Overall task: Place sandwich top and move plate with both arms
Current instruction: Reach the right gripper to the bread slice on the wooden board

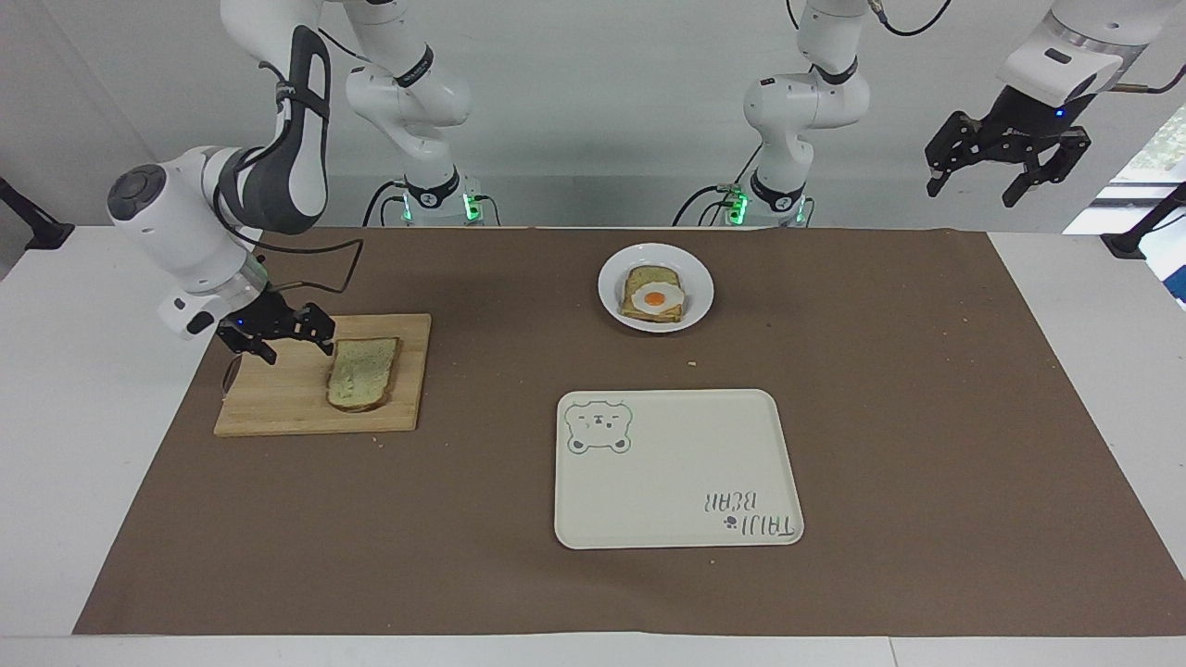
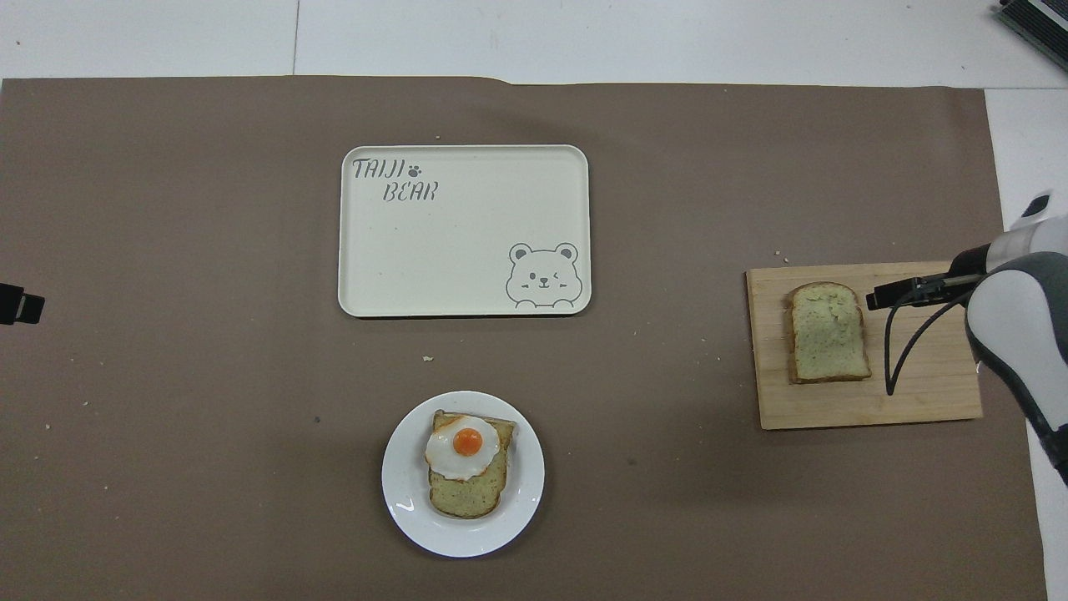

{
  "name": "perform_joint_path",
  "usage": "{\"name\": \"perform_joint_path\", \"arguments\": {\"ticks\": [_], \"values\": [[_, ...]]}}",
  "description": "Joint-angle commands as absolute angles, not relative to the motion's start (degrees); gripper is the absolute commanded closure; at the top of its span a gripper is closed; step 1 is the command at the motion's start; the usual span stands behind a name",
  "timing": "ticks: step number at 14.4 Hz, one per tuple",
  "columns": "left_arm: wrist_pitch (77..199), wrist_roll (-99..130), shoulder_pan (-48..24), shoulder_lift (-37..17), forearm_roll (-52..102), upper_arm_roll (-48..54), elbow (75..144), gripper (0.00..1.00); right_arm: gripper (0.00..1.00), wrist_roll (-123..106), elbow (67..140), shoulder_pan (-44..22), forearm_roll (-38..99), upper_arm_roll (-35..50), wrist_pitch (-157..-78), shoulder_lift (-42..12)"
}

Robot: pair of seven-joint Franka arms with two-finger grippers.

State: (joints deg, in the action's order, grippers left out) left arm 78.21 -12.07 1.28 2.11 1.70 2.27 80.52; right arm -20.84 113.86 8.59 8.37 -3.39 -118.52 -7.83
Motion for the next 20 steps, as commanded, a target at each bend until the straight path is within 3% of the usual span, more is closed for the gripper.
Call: {"name": "perform_joint_path", "arguments": {"ticks": [1,13,14,16,17,19,20], "values": [[77.87,-12.13,2.29,3.25,1.32,2.9,81.65,0.0,0.0,-23.63,119.86,9.23,11.24,-2.99,-124.08,-7.65],[77.87,-12.13,2.29,3.25,1.32,2.9,81.65,0.0,0.0,-32.52,124.36,10.99,15.38,-3.08,-128.85,-9.93],[77.87,-12.13,2.29,3.25,1.32,2.9,81.65,0.0,0.12,-32.61,124.37,10.99,15.38,-3.08,-128.85,-9.93],[77.87,-12.13,2.29,3.25,1.32,2.9,81.65,0.0,0.45,-32.52,124.37,10.99,15.29,-3.08,-128.85,-9.93],[77.87,-12.13,2.29,3.25,1.32,2.9,81.65,0.0,0.56,-32.35,124.37,10.9,15.29,-3.08,-128.85,-10.02],[77.87,-12.13,2.29,3.25,1.32,2.9,81.65,0.0,1.0,-31.3,124.28,10.55,15.38,-3.08,-128.85,-10.11],[77.87,-12.13,2.29,3.25,1.32,2.9,81.65,0.0,1.0,-30.51,124.28,10.63,15.29,-3.08,-128.85,-10.19]]}}
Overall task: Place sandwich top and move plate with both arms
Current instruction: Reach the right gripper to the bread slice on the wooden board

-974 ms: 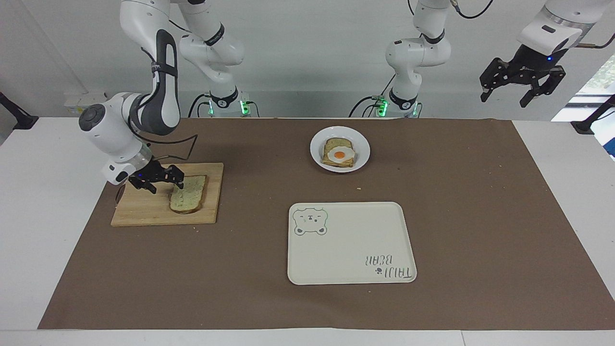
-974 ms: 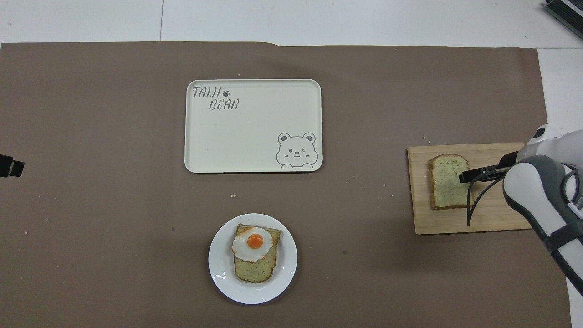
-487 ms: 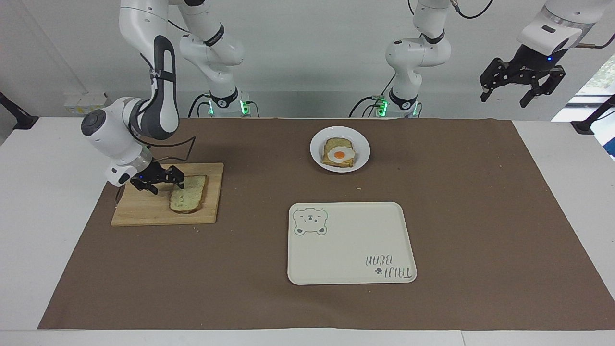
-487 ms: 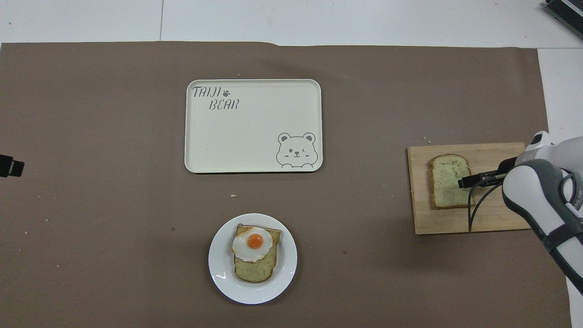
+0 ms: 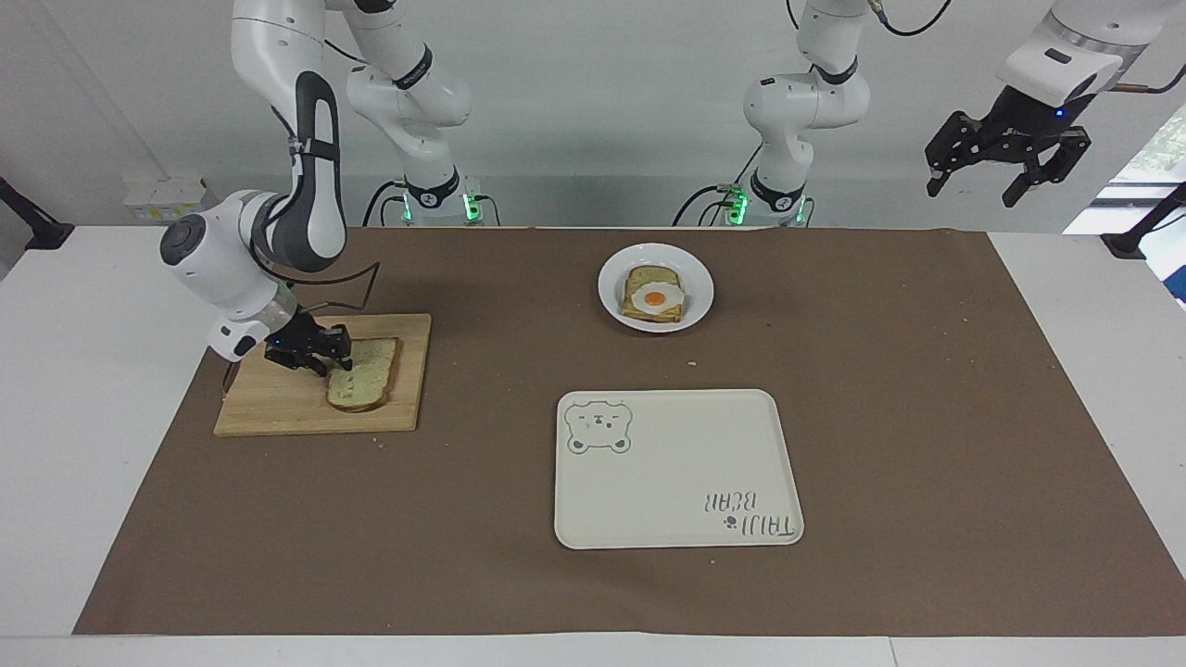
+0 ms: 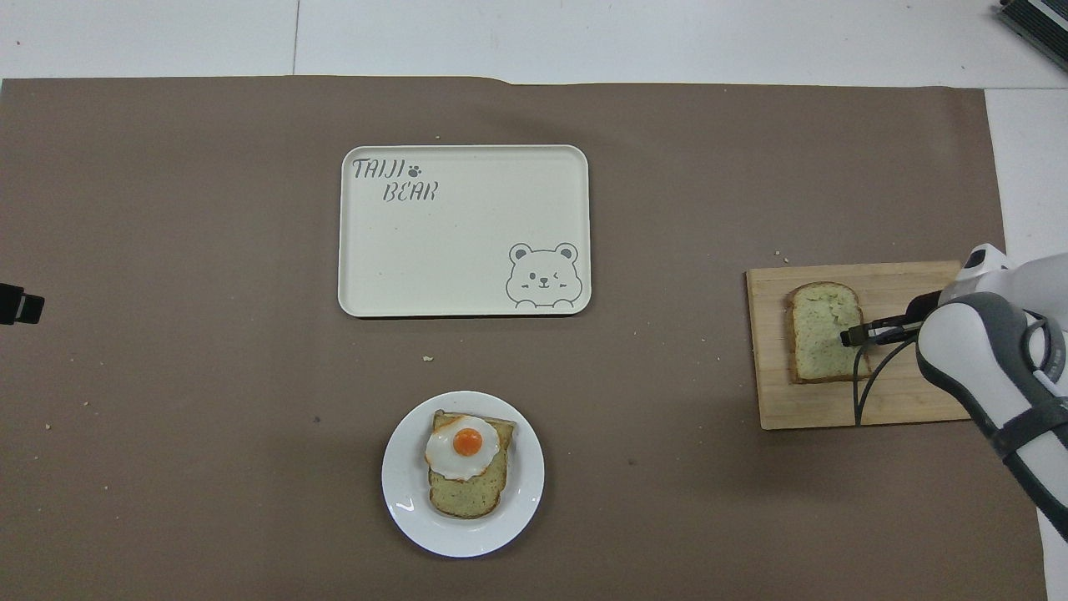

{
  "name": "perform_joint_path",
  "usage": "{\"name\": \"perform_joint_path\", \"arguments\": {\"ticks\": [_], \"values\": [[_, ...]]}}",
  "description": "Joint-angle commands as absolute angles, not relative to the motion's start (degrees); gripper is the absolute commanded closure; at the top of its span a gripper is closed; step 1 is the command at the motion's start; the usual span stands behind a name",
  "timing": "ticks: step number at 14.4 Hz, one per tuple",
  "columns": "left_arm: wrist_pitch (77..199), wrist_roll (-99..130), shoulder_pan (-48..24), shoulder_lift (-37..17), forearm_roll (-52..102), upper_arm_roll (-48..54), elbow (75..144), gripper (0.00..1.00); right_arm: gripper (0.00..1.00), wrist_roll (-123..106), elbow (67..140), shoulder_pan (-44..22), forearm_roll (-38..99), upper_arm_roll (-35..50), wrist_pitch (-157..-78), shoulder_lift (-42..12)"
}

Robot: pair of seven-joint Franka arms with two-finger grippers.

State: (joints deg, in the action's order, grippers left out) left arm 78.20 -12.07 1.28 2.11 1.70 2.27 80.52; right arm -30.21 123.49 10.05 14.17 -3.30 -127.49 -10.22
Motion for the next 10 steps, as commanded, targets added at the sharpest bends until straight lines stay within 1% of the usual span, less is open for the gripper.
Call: {"name": "perform_joint_path", "arguments": {"ticks": [1,7,10], "values": [[77.87,-12.13,2.29,3.25,1.32,2.9,81.65,0.0,1.0,-29.89,124.19,10.72,15.29,-3.08,-128.93,-10.2],[77.87,-12.13,2.29,3.25,1.32,2.9,81.65,0.0,1.0,-30.32,123.93,10.9,15.29,-3.16,-128.85,-10.28],[77.87,-12.13,2.29,3.25,1.32,2.9,81.65,0.0,1.0,-30.15,122.79,11.07,15.29,-3.43,-127.01,-9.76]]}}
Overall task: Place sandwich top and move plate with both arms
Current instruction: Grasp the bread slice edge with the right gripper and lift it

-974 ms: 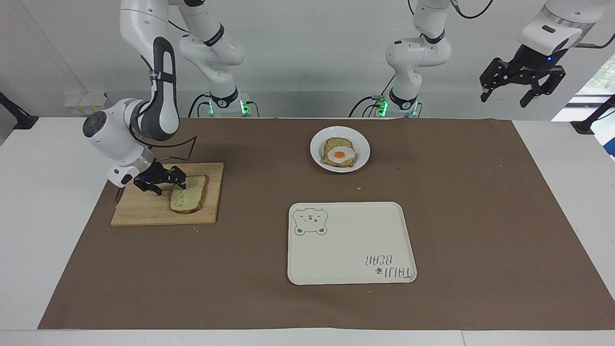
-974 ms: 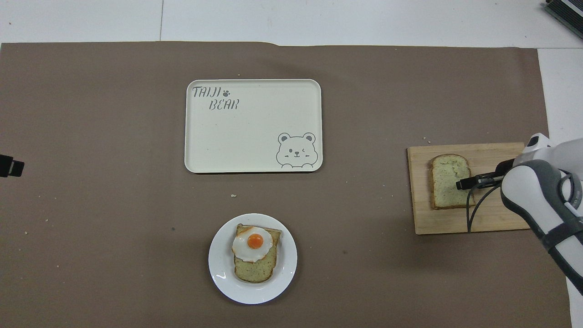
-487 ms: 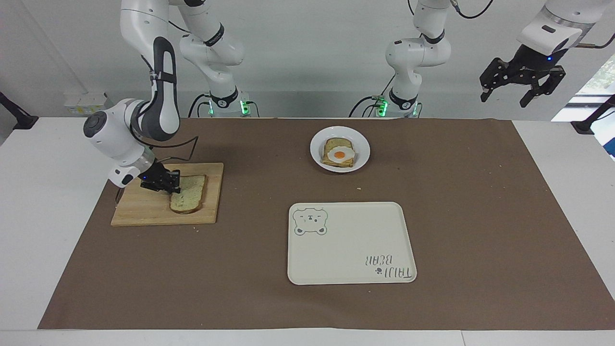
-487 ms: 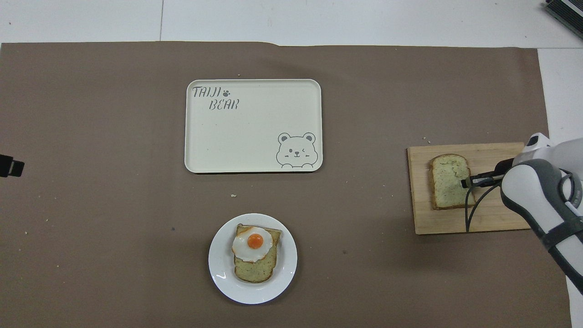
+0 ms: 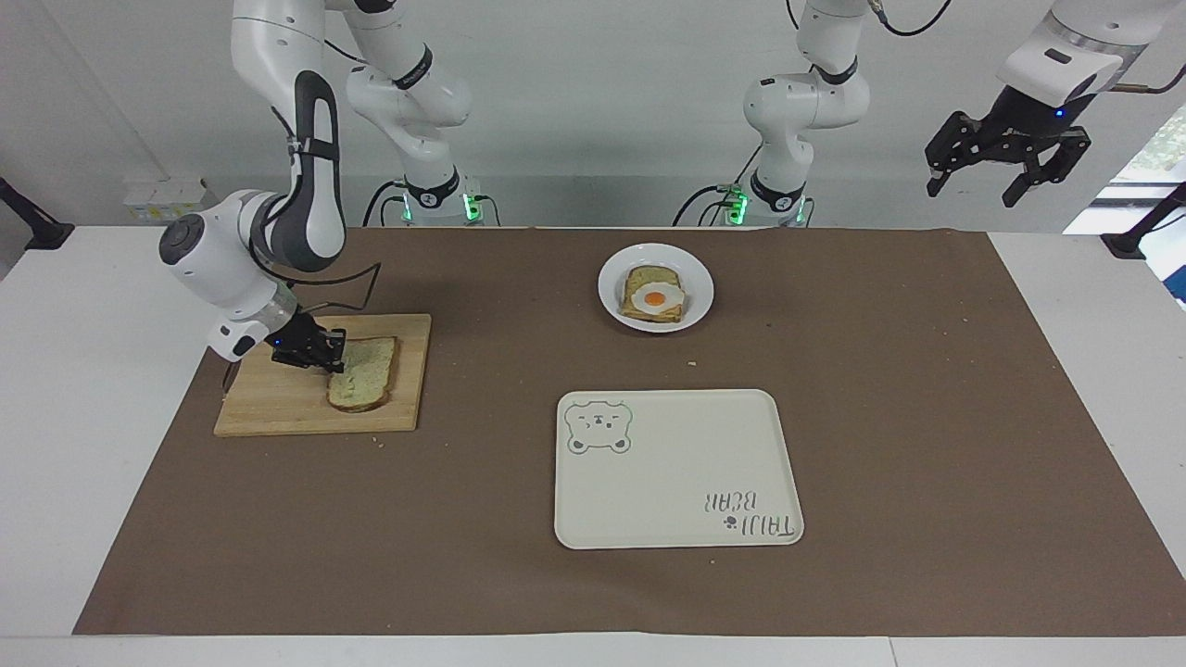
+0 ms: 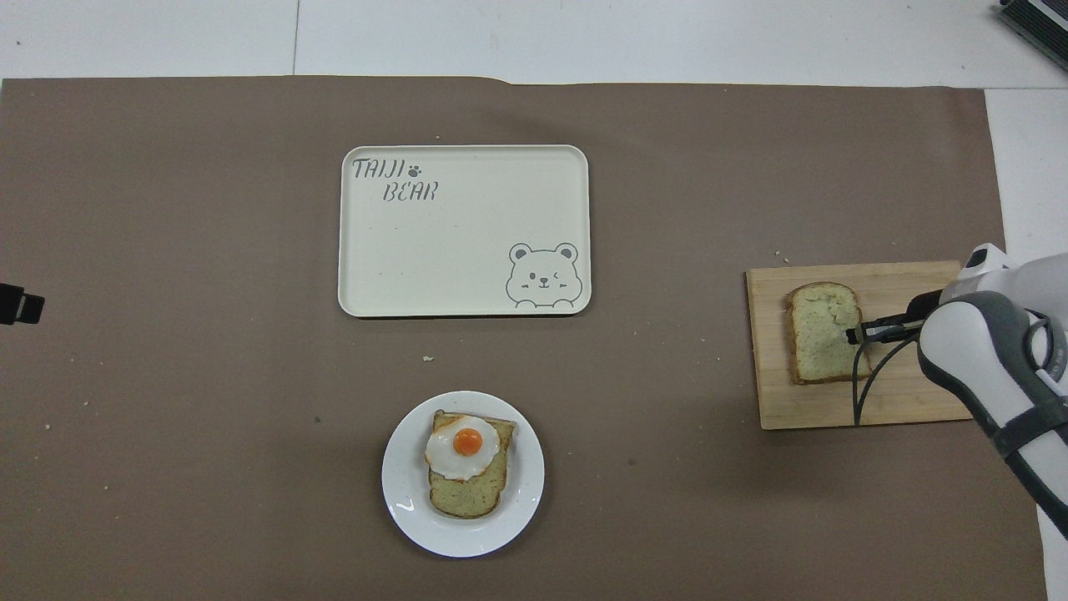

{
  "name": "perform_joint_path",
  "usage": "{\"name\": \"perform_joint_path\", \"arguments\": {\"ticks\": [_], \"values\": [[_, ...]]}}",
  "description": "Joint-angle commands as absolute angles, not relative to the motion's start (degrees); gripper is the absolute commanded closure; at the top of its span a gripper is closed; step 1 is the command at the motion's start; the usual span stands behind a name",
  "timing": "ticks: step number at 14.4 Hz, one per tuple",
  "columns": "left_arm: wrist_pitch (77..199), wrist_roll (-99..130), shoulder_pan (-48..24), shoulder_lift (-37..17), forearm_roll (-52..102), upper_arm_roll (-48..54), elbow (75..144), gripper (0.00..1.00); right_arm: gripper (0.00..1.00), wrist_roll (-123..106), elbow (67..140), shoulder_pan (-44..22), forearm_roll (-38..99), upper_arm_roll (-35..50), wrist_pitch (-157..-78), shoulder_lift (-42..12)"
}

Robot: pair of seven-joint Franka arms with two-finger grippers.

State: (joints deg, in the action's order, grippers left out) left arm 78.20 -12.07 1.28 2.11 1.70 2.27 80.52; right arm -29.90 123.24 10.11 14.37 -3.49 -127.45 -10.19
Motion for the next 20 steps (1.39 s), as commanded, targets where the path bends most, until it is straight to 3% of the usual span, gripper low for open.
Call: {"name": "perform_joint_path", "arguments": {"ticks": [1,13,20], "values": [[77.87,-12.13,2.29,3.25,1.32,2.9,81.65,0.0,1.0,-30.06,121.39,11.07,15.29,-3.6,-125.35,-9.41],[76.9,-12.13,2.37,3.34,1.32,2.81,81.65,0.0,1.0,-30.06,106.36,10.02,14.06,-3.26,-103.11,-6.59],[77.17,-12.48,2.9,3.34,1.23,2.73,81.65,0.0,1.0,-27.61,105.91,5.29,14.33,-2.81,-99.76,-3.34]]}}
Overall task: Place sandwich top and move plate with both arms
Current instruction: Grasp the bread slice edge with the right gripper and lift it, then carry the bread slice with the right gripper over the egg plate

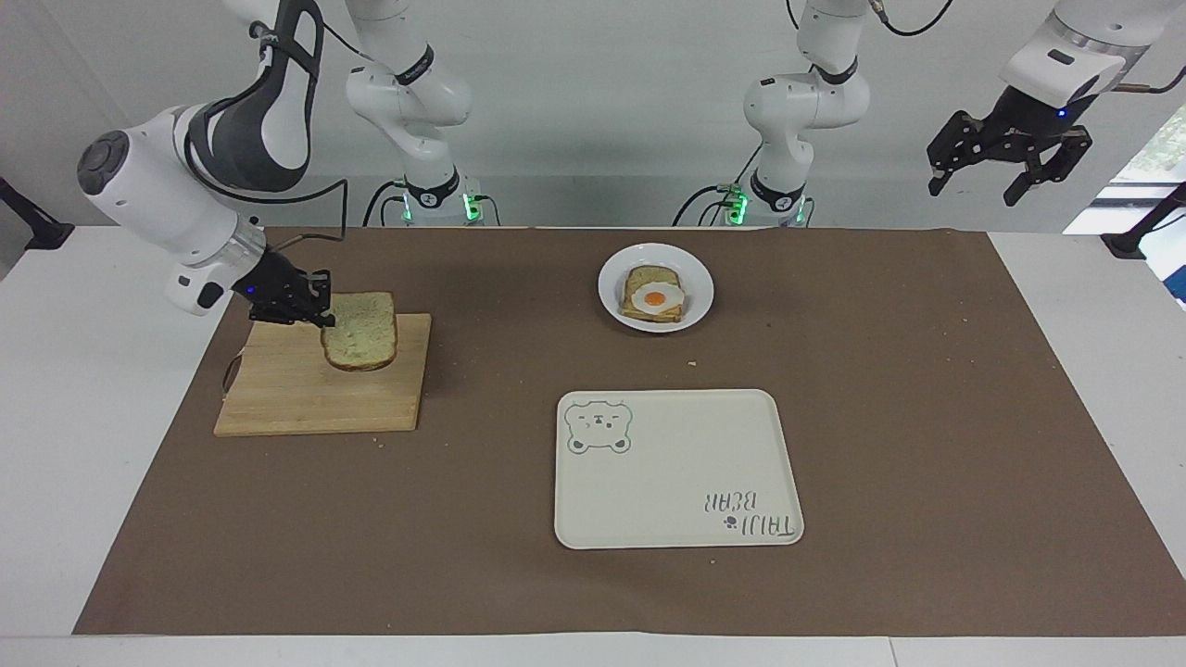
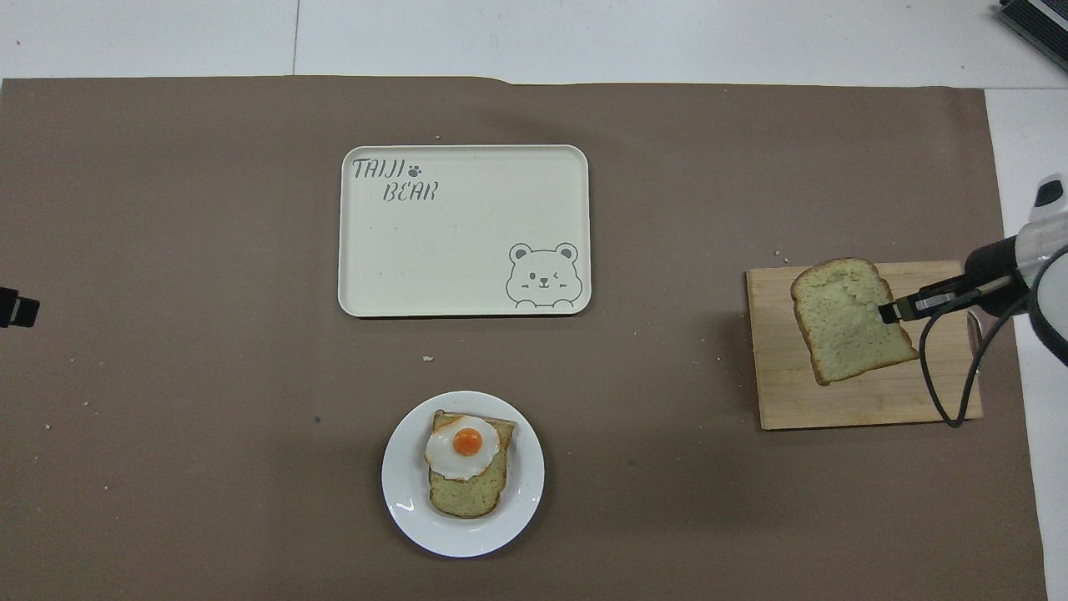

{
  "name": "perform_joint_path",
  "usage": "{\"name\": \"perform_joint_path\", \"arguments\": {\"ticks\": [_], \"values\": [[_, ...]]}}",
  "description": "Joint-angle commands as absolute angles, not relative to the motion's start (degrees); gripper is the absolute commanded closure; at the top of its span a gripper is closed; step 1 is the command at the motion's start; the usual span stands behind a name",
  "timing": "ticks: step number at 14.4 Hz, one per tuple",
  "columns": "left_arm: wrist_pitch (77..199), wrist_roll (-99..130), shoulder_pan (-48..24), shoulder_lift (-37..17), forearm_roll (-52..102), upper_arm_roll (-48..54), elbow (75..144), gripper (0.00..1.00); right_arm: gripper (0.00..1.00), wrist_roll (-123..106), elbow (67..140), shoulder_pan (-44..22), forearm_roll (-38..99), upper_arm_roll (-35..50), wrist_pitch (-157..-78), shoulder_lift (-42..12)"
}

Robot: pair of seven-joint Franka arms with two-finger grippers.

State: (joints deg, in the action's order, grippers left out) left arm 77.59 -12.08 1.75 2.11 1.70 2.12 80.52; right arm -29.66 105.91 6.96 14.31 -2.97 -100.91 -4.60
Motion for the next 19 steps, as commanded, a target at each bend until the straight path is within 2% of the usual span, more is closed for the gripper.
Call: {"name": "perform_joint_path", "arguments": {"ticks": [1,5,8,14,19], "values": [[77.17,-12.65,3.16,3.34,1.32,2.72,81.74,0.0,1.0,-26.03,106.0,4.32,14.59,-2.81,-99.15,-2.99],[78.48,-12.57,3.34,3.69,1.58,2.72,82.44,0.0,1.0,-20.06,107.57,-2.35,14.85,-2.81,-99.05,-1.59],[79.28,-12.57,3.43,3.78,1.93,2.72,82.88,0.0,1.0,-8.13,109.24,-10.87,14.59,-2.81,-100.63,-0.36],[79.19,-13.27,4.91,5.01,4.91,2.37,84.99,0.0,1.0,14.38,112.94,-25.47,14.76,-2.64,-111.78,-0.88],[79.19,-13.97,5.62,6.41,7.99,2.29,88.76,0.0,1.0,18.01,112.94,-29.69,19.15,-2.46,-111.88,-1.84]]}}
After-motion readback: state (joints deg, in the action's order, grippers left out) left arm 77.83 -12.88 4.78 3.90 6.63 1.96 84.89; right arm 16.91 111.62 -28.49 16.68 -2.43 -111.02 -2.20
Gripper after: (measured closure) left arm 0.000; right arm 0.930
